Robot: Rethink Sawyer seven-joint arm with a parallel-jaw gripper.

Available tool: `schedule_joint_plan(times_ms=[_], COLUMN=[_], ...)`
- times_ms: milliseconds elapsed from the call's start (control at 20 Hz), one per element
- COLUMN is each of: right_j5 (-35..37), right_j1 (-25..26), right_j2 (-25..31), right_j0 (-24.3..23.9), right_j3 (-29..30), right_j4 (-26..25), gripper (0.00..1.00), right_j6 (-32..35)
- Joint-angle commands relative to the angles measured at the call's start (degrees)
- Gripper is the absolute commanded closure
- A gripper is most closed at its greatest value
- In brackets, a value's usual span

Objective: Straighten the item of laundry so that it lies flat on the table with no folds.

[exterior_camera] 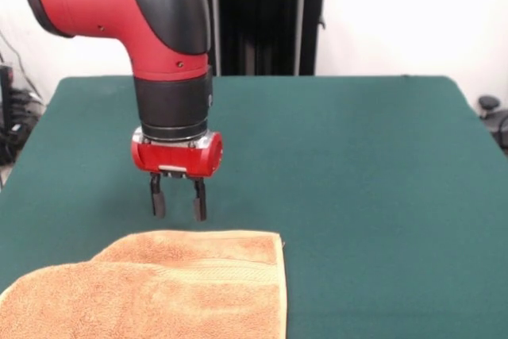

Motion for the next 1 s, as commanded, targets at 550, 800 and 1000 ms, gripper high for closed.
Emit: schedule_joint_plan(times_ms=[550,800,1000], right_j5=[9.8,9.4,5.0], right_j1=[-0.5,1.4,4.3], right_j2=[4.0,4.3,4.1], right_j0=[-2.9,-3.1,-2.9], right_j3=[0.2,-1.5,-2.8], right_j4=[-3.6,-3.8,-5.1], gripper=[0.0,0.0,0.0], right_j6=[-2.9,-3.1,-1.7])
